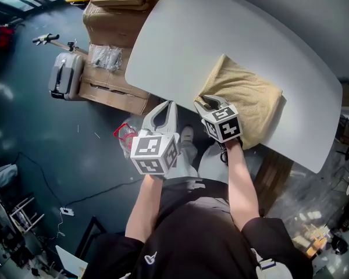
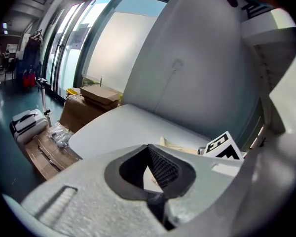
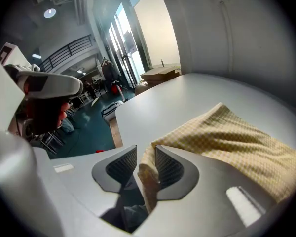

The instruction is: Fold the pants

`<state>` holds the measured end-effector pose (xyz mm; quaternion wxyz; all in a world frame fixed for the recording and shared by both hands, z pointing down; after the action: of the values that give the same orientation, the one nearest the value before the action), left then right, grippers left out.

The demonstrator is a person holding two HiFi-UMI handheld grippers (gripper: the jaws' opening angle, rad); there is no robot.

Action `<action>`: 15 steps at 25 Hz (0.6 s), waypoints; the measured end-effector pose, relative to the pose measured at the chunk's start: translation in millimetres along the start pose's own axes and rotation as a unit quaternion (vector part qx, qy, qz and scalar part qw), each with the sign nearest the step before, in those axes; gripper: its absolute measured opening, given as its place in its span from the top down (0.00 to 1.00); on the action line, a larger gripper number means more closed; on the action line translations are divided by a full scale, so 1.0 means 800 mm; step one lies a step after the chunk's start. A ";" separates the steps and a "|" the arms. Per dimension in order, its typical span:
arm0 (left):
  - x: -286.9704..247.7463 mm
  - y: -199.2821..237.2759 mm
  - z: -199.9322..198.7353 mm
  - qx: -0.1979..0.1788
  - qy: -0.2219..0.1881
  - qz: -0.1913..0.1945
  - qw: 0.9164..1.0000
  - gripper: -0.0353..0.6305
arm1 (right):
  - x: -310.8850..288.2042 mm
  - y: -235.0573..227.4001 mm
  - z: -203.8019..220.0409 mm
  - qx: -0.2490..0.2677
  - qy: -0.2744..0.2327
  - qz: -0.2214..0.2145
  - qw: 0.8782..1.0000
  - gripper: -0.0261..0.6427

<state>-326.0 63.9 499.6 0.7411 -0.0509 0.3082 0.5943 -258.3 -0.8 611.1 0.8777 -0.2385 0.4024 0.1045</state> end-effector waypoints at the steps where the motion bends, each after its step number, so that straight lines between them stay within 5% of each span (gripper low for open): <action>1: -0.001 -0.004 -0.002 -0.003 -0.001 0.005 1.000 0.94 | 0.000 0.003 0.001 -0.006 0.006 -0.008 1.000 0.76; 4: -0.006 -0.017 -0.013 -0.011 -0.005 0.021 1.000 0.94 | 0.017 0.012 -0.010 -0.008 0.004 -0.017 1.000 0.74; 8: -0.031 -0.053 -0.043 -0.026 -0.022 0.062 0.998 0.94 | 0.087 -0.003 -0.057 -0.027 -0.086 -0.012 0.996 0.75; 15: -0.059 -0.151 -0.102 -0.066 -0.058 0.140 0.986 0.94 | 0.261 -0.082 -0.104 -0.047 -0.237 0.095 0.966 0.88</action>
<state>-252.8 -46.7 423.3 0.6621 -0.0214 0.2289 0.7133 -151.9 -100.8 428.2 0.9218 -0.2088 0.1985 0.2594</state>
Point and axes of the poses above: the fingertips, and each gripper's own axes: x backward along the fingers, y to its left, z out of its underside, the point moved 1 cm from there along x, backward along the fingers, and after that the axes turned 7 degrees about -x, right-handed, at the moved point
